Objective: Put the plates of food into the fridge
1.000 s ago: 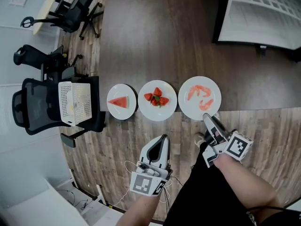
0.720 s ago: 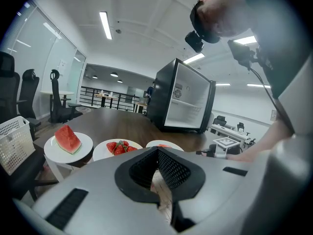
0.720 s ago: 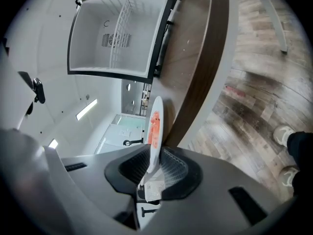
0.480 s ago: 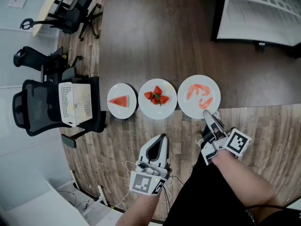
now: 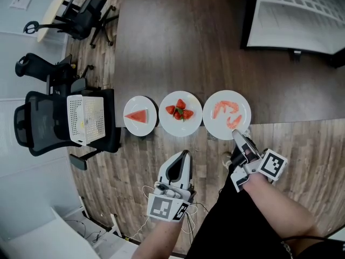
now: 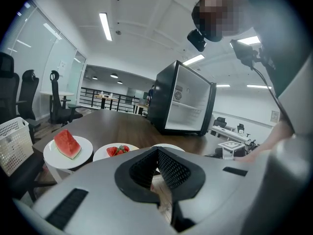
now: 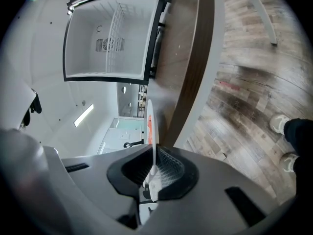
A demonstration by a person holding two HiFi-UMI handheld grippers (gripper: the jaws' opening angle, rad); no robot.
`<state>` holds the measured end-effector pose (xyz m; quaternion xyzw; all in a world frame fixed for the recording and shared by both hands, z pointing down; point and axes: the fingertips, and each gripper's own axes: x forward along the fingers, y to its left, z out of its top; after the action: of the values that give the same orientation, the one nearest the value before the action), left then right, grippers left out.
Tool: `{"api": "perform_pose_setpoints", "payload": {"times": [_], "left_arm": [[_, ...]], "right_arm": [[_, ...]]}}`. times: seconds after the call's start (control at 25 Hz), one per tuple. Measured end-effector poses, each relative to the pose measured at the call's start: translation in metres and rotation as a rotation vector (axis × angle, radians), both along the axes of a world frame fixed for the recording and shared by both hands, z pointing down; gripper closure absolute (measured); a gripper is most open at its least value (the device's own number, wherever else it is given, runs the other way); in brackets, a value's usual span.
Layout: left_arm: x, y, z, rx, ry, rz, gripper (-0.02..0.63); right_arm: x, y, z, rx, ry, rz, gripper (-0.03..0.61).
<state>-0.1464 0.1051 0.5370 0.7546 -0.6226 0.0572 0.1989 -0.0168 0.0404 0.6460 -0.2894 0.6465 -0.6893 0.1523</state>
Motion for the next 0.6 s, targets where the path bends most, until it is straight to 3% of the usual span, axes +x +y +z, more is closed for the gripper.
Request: {"api": "perform_pose_setpoints", "payload": {"times": [0.6], "left_arm": [[-0.023,-0.021,-0.046,0.054,-0.024,-0.078,0.611]], "right_arm": [[0.01,-0.017,-0.051,0.028,0.005,0.011,0.56]]}}
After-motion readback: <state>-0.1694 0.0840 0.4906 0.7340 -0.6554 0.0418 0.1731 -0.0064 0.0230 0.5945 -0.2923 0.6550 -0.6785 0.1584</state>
